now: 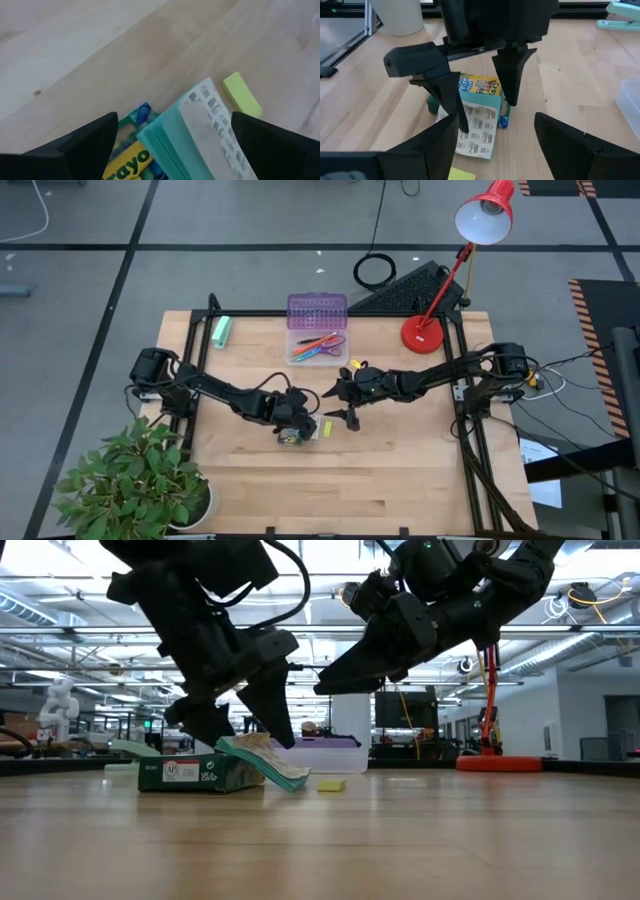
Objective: Pack school essentials
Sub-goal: Put the blue sticky notes into the purple supply box
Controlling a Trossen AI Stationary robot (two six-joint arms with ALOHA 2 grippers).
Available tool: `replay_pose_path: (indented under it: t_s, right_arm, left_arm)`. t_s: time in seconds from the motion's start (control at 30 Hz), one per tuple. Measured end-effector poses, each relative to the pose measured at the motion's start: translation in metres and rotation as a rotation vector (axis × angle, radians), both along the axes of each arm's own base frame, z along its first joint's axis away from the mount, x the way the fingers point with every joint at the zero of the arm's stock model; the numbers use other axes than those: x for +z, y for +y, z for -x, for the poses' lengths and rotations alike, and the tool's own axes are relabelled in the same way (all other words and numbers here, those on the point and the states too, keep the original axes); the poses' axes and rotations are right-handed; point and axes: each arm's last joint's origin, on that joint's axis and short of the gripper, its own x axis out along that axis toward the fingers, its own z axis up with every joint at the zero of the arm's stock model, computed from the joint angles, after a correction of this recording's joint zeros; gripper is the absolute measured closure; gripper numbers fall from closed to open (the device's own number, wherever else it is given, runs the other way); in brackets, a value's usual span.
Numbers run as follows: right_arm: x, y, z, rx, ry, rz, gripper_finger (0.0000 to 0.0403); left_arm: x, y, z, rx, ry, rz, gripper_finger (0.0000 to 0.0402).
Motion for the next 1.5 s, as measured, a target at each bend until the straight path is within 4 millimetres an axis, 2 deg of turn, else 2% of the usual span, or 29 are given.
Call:
replay_pose_path:
  t_s: [0.27,0.37,0.77,1.5]
  right_arm:
    - [0.0005,0.0,-0.0002,0.0,-0.006,0.0,0.0147]
    - [0.0005,0.0,-0.0002,0.0,-0.006,0.0,0.0147]
    - [0.0006,0.0,-0.0003,0.0,-0.006,0.0,0.0147]
    - [0.0006,0.0,-0.0003,0.004,-0.008,0.01,0.0147]
  left_arm:
    - [0.0003,0.0001,-0.0005,-0.011,-0.003,-0.014,0.001]
    - [0.0005,0.0,-0.0007,-0.017,-0.004,-0.017,0.0022]
    - [0.0013,-0.0002,-0.002,-0.016,-0.02,-0.014,0.0171]
    - [0.0018,0.0,-0.0023,-0.088,-0.006,-0.07,0.038]
